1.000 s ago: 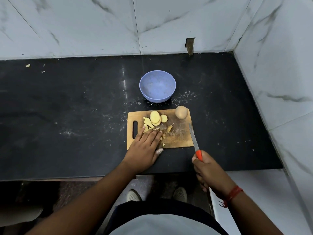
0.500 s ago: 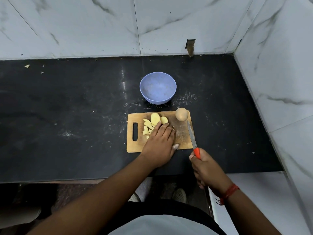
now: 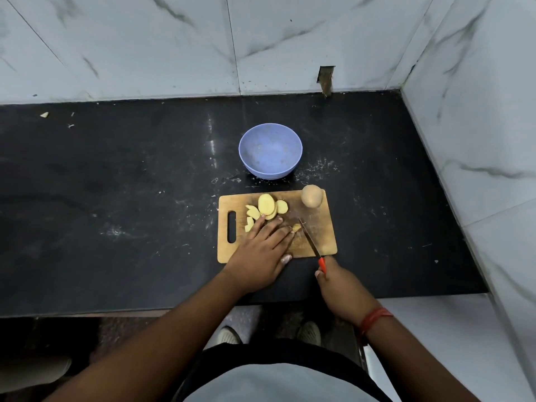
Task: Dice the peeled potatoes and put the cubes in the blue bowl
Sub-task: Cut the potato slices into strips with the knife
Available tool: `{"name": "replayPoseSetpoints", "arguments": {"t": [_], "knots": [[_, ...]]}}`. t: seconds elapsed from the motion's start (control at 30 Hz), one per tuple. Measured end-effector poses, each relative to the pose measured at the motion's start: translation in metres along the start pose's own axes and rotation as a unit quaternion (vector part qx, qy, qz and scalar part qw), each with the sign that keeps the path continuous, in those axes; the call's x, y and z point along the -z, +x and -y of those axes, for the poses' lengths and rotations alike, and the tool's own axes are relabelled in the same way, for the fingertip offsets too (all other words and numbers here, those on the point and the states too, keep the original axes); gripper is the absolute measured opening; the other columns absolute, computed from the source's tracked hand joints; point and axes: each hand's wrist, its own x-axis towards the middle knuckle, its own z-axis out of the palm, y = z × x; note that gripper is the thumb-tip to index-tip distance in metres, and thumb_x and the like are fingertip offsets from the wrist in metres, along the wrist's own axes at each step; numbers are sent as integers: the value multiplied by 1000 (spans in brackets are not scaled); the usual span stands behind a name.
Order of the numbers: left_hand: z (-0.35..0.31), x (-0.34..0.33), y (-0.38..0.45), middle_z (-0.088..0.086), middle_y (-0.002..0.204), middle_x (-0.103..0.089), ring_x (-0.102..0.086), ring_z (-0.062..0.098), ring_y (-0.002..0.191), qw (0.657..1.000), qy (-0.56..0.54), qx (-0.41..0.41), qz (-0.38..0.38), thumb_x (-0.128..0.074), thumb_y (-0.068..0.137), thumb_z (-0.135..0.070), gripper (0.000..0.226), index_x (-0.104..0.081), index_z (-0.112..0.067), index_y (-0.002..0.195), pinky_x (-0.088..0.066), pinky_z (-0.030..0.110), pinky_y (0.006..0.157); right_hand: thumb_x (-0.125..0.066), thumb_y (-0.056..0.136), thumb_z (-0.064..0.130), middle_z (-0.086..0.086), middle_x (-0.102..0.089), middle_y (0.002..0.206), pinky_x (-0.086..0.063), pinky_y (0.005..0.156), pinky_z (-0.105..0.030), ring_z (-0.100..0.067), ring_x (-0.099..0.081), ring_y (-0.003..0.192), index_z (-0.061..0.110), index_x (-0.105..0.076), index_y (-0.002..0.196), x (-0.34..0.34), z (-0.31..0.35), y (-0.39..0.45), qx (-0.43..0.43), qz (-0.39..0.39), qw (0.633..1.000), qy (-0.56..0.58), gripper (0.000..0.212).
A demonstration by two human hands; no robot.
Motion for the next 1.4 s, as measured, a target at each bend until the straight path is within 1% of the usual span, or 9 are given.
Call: {"name": "replayPoseSetpoints", "arguments": {"t": [0.1, 0.33, 0.43, 0.53, 0.63, 0.73, 0.83, 1.3, 1.4], "knots": [[0, -1, 0, 4, 148, -50, -32, 27, 146, 1000, -2, -2, -6, -36, 104, -44, 55, -50, -12, 147, -13, 54, 123, -34, 104, 25, -10, -61, 94, -49, 72, -36, -22, -61, 82, 14, -40, 113, -2, 5, 4, -3, -5, 999, -54, 16], [-1, -4, -1, 4, 146, -51, -34, 29, 145, 1000, 5, -4, -15, -37, 105, -42, 52, -51, -12, 145, -16, 58, 122, -38, 99, 14, 0, -47, 71, -40, 60, -31, -20, -55, 67, 10, -36, 123, -11, -3, 17, -17, -1, 993, -119, 25], [-1, -6, -3, 5, 147, -51, -35, 29, 144, 1000, 7, -7, -16, -38, 105, -41, 53, -50, -11, 146, -16, 58, 122, -38, 98, 13, -6, -54, 81, -37, 54, -30, -23, -58, 73, 7, -35, 128, -9, 2, 25, -23, 18, 988, -153, 31], [-2, -6, -3, 5, 146, -51, -38, 29, 142, 1000, 10, -7, -18, -39, 104, -42, 53, -50, -11, 146, -16, 57, 122, -38, 97, 12, -13, -59, 105, -47, 71, -35, -30, -62, 94, 7, -36, 130, -6, 7, 28, -29, 28, 988, -149, 34], [-5, -6, -3, 5, 146, -51, -37, 28, 142, 1000, 10, 5, -12, -38, 105, -43, 54, -48, -11, 147, -16, 57, 122, -42, 96, 9, -6, -57, 82, -46, 62, -31, -20, -60, 75, 7, -33, 127, -10, -3, 15, -27, 32, 986, -164, 33], [-8, -8, -4, 6, 147, -50, -36, 28, 143, 1000, 11, 15, -15, -37, 104, -43, 55, -47, -11, 148, -14, 55, 123, -41, 97, 12, -8, -61, 91, -51, 74, -35, -22, -63, 84, 10, -36, 113, -10, -17, 2, -26, 45, 988, -145, 16], [-8, -8, -5, 7, 148, -49, -36, 28, 143, 1000, 13, 18, -18, -36, 104, -44, 56, -47, -10, 148, -14, 55, 123, -36, 102, 19, -5, -55, 84, -42, 67, -31, -20, -59, 77, 14, -36, 103, -5, -14, -7, 3, 11, 994, -112, 6], [-11, -7, -5, 7, 145, -53, -39, 27, 140, 999, 7, 27, -26, -38, 104, -45, 56, -51, -10, 145, -13, 54, 124, -34, 101, 17, -5, -52, 84, -42, 65, -33, -21, -57, 75, 9, -38, 120, -11, 1, 9, -9, -2, 992, -126, 21], [-10, -8, -5, 6, 144, -53, -39, 27, 140, 999, 11, 24, -26, -38, 104, -46, 57, -50, -10, 146, -13, 54, 124, -37, 97, 12, -10, -59, 95, -48, 71, -36, -24, -61, 84, 10, -35, 126, -13, 4, 12, -38, 11, 991, -131, 28]]}}
